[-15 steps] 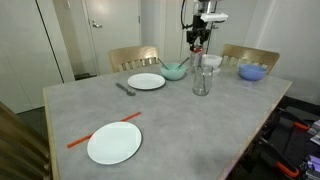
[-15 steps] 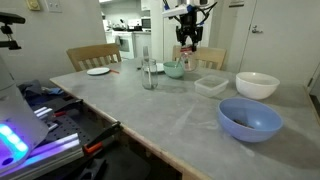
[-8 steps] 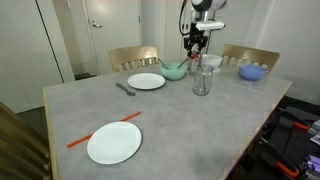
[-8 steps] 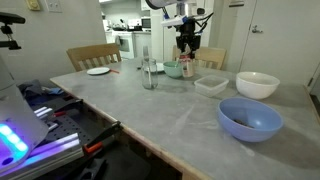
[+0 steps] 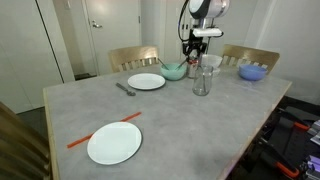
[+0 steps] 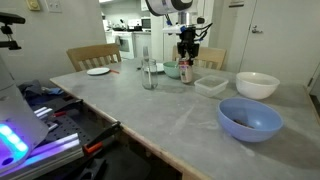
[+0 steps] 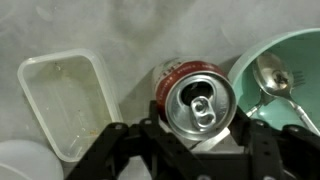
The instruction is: Place the drink can next to the lime green bowl
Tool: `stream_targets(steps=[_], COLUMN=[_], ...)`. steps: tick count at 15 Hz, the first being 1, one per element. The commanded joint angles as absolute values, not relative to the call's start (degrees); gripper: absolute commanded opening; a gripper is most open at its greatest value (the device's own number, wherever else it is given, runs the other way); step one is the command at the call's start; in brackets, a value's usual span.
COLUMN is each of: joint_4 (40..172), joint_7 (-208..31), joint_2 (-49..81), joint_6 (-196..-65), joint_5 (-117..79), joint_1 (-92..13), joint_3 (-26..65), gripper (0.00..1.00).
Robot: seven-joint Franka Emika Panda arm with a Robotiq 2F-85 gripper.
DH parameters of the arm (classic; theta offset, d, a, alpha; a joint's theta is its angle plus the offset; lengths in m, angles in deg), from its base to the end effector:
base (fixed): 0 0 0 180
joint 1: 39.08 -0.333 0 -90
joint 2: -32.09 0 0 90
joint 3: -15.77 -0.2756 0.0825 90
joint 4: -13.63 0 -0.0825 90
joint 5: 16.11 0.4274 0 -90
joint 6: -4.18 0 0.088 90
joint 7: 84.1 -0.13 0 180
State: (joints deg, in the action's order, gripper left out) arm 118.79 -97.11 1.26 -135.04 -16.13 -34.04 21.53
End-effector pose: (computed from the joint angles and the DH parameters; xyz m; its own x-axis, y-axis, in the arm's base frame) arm 0.6523 -0.1243 0.1542 0.9195 -0.3870 0.0686 -0.3900 -0.9201 0.0372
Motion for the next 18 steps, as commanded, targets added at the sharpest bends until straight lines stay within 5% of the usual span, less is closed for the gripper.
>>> stream_targets(steps=[1,3,5,7,18], joint_4=[116.96,117.08,117.28,117.56,118.09], joint_7=[-97.30,-97.45,-97.58,-97.68,-105.25], joint_2=[-0.02,0.09,0.41,0.80,8.95], joint_6=[-135.15,-135.35,-135.42,-135.69,-127.77], joint_5=[-12.85,-12.11,-11.46,-10.92,-19.52], joint_1=[-33.36,-33.20,-32.94,-32.75,-37.29], joint_3=[21.54,21.91,22.18,22.41,26.87], gripper=[0.41,0.41,0.83,0.97,1.00])
